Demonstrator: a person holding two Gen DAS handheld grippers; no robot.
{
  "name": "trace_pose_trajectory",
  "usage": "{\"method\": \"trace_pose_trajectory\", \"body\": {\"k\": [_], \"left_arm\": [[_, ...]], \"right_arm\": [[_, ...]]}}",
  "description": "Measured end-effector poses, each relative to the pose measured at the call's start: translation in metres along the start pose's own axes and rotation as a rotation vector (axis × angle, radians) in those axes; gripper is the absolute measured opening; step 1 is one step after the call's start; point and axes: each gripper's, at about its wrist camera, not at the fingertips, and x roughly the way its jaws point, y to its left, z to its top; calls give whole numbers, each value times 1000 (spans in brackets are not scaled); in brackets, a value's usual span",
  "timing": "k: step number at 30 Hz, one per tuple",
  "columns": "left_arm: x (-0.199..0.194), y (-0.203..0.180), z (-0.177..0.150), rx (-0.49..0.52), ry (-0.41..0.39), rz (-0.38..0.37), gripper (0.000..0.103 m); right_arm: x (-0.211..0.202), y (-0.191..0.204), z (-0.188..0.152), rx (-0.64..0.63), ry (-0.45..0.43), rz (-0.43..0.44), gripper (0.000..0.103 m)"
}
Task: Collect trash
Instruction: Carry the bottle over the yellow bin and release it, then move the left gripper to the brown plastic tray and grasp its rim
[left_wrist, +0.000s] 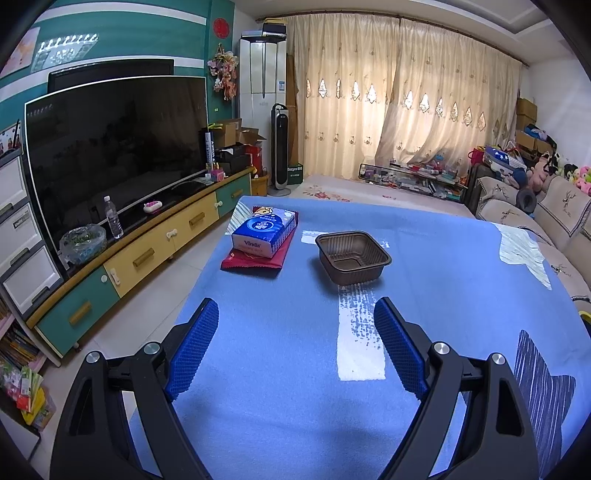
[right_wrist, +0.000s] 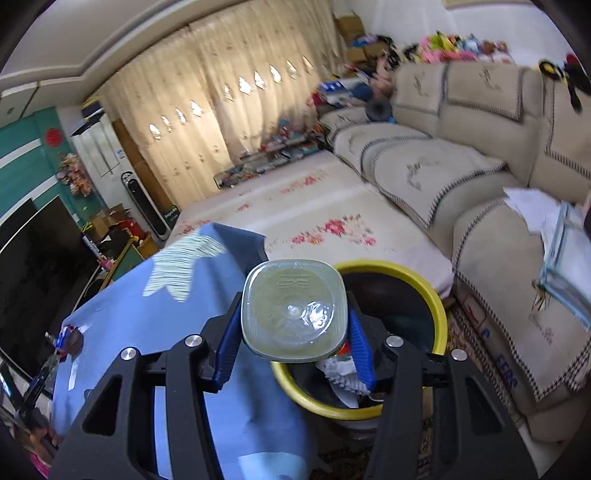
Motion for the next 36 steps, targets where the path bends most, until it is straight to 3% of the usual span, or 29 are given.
{"method": "trace_pose_trajectory", "body": {"k": [3, 5, 8, 13, 21, 26, 34, 36], "left_arm": [[0, -1, -1, -3, 0, -7, 85], [0, -1, 0, -1, -1, -10, 85], [-1, -3, -1, 5, -6, -11, 85], [-2, -6, -1, 15, -11, -15, 86], [5, -16, 4, 24, 58, -52, 86], [15, -36, 24, 105, 96, -63, 86], [83, -71, 57, 135, 226, -83, 86], [96, -79, 64, 139, 225, -83, 86]], "right_arm": [[18, -12, -3, 20, 33, -8, 50], [31, -19, -3, 26, 55, -61, 52], [38, -30, -5, 49, 30, -152, 59], [26, -24, -9, 34, -26, -169, 63], [16, -1, -13, -33, -52, -137, 69], [14, 0, -19, -33, -49, -90, 70], [19, -5, -27, -7, -22, -64, 70], [20, -6, -27, -7, -17, -60, 70]]}}
